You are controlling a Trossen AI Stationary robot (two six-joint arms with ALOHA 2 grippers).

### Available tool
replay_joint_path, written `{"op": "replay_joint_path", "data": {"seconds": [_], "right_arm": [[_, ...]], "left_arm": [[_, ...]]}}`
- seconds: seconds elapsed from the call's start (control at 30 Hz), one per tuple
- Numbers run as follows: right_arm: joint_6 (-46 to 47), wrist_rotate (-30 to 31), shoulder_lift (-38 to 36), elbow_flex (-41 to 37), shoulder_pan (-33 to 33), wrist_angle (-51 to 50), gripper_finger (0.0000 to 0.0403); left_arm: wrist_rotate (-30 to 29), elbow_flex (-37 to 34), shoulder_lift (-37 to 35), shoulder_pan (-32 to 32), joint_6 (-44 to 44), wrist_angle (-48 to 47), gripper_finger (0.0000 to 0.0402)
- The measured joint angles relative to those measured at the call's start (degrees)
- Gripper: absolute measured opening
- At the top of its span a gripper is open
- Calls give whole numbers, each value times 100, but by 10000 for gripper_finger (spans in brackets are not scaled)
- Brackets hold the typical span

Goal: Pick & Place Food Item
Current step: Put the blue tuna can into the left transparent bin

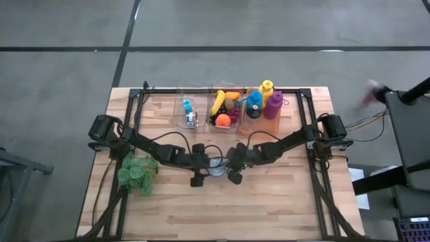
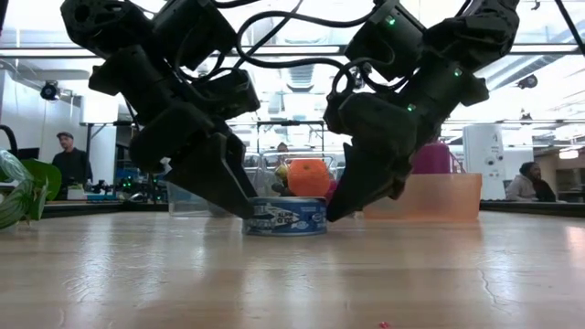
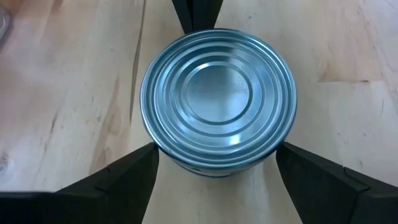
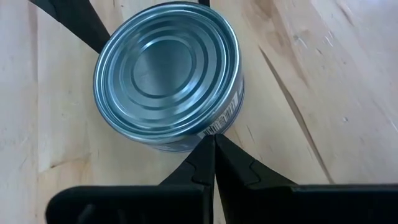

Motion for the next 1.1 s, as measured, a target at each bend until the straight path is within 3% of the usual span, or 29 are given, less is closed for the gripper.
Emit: {"op": "replay_joint_path", "data": {"seconds": [1.1], "right_arm": [[-231,-247,-52,55,-9,504,8]], "left_arm": [[123,-4,4,-9,7,43,322]]}}
